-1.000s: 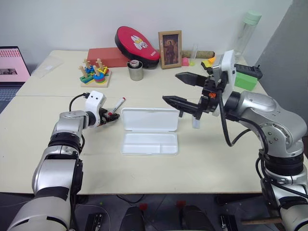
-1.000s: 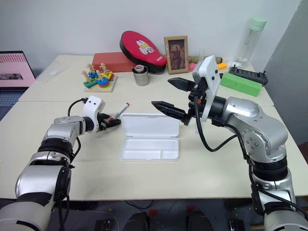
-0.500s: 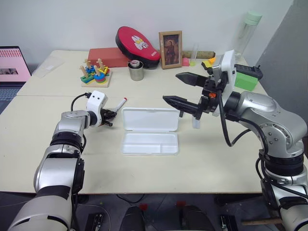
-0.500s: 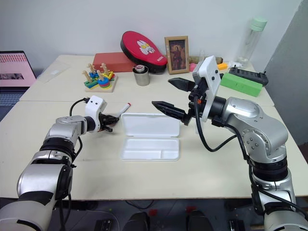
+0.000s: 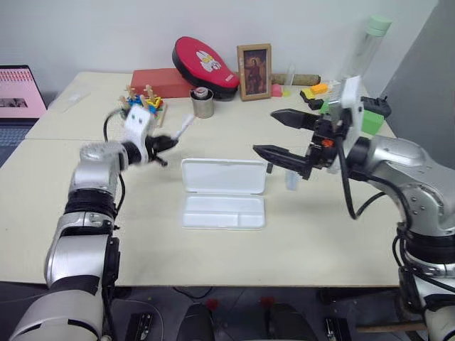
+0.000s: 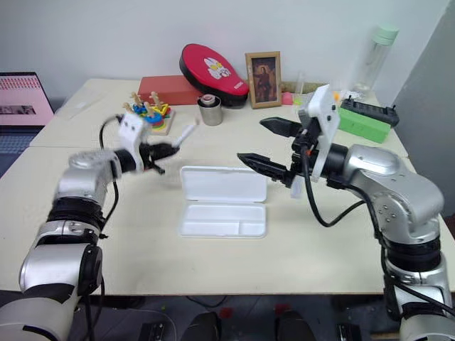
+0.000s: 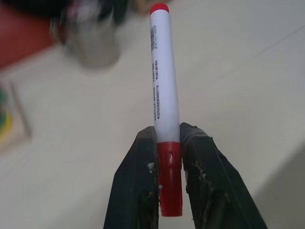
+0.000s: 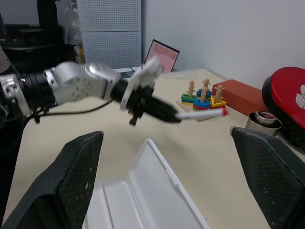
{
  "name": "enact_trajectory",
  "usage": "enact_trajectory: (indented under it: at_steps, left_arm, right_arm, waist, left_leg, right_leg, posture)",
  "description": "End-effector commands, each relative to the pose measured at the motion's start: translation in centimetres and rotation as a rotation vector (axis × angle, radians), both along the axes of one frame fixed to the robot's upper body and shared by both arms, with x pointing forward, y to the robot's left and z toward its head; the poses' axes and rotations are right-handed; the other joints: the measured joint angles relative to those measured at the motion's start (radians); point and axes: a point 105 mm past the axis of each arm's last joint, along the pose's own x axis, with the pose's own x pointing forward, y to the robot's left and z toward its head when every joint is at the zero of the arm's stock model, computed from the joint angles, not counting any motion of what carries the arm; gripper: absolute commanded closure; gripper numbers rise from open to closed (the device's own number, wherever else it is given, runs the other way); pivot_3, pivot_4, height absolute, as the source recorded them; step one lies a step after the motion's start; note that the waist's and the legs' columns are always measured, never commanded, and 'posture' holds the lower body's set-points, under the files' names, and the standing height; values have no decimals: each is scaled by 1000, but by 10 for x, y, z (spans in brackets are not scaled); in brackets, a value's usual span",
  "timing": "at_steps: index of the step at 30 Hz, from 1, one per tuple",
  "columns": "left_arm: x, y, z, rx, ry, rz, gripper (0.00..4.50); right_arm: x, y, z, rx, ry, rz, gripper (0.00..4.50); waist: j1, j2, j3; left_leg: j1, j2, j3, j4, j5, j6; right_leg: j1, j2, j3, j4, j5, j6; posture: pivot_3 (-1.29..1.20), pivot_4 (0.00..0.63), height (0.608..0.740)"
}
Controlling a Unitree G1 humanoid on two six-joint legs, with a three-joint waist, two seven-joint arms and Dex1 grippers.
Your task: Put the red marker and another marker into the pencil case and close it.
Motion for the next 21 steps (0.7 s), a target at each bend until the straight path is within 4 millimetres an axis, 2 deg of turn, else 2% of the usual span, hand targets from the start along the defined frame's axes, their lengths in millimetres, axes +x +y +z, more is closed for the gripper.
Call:
enact_trajectory:
  at_steps: [1,4,8,10,17,21]
  left_arm:
    - [-32,-27,-5,132,20,-225,4077]
    - [-59,-40,-14,217,86,-375,4077]
    - [-77,-45,-39,342,195,-467,4077]
    - [-78,-48,-57,409,220,-480,4077]
    - [-71,-56,-78,456,253,-473,4077]
    - [-64,-61,-99,532,258,-468,4077]
  right_arm:
    - [-13,-8,4,-33,-37,18,0]
    - [-13,-14,0,-56,-30,-5,0]
    - [-12,-17,0,-48,-34,-31,0]
    - [-13,-16,-2,-44,-32,-38,0]
    - [-12,-15,-19,-70,6,-64,0]
    - [-10,-14,-34,-106,40,-86,0]
  waist:
    - [-2,3,-2]
    - [-8,5,-1]
    - [-10,4,0]
    - [-9,4,-1]
    - [0,4,-1]
    - [0,4,-1]
  left_leg:
    - [1,0,0,-1,0,0]
    - [2,1,0,-2,0,1]
    - [2,1,0,0,0,1]
    - [2,1,0,0,0,1]
    - [1,0,0,1,0,1]
    - [1,0,0,1,0,1]
  right_leg:
    - [0,0,0,0,0,0]
    - [-1,1,0,1,-1,-2]
    - [0,1,1,2,-1,-1]
    - [0,1,1,1,-1,-1]
    - [0,1,1,1,-1,-1]
    - [-1,1,1,0,-1,-1]
  posture:
    - [0,150,740]
    - [0,150,740]
    - [0,150,740]
    - [0,150,740]
    - [0,150,740]
    - [0,150,740]
